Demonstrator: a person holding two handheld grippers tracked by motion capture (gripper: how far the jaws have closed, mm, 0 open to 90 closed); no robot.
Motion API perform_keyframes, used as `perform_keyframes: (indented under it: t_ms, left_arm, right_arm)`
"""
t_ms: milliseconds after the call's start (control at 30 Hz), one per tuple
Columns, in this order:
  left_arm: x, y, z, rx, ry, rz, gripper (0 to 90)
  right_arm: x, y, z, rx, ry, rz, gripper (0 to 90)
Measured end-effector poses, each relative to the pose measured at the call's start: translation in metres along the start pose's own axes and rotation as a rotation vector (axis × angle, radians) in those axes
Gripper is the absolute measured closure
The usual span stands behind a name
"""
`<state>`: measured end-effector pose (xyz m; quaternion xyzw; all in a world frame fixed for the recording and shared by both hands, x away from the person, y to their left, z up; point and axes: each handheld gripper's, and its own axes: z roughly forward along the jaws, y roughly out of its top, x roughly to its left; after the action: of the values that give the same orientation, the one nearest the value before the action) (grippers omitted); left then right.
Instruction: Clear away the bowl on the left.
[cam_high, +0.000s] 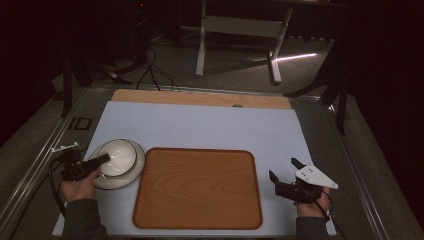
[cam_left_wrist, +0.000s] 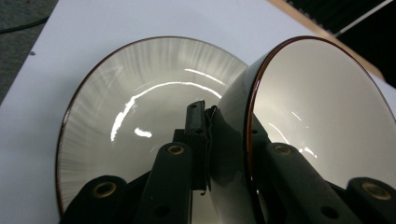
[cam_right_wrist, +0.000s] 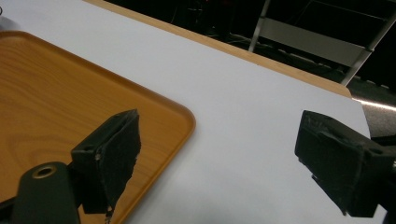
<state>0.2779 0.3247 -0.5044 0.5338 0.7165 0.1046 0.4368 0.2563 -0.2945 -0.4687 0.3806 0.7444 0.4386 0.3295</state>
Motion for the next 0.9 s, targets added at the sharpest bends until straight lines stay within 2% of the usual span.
perform_keyframes:
  t_ms: [167,467,500,600,800,900]
  left_arm:
    - [-0.002,0.000,-0.002,-0.012,-0.035,-0.005,79.8]
    - [-0.006,0.000,-0.004,-0.029,-0.066,-0.006,79.5]
    - [-0.008,0.000,-0.005,-0.032,-0.082,-0.005,79.5]
    - [-0.011,0.000,-0.006,-0.037,-0.083,0.009,79.4]
    - [-0.015,0.000,-0.006,-0.040,-0.114,0.020,79.3]
    - [-0.018,0.000,-0.006,-0.042,-0.111,0.035,79.3]
  right_arm:
    - [0.000,0.000,0.000,-0.002,-0.001,0.001,13.8]
    - [0.000,0.000,0.000,-0.002,-0.001,0.001,13.8]
    - [0.000,0.000,0.000,-0.002,-0.001,0.001,13.8]
    - [0.000,0.000,0.000,-0.002,0.000,0.000,13.8]
    - [0.000,0.000,0.000,-0.002,-0.001,0.001,13.8]
    - [0.000,0.000,-0.001,-0.003,-0.002,0.002,13.8]
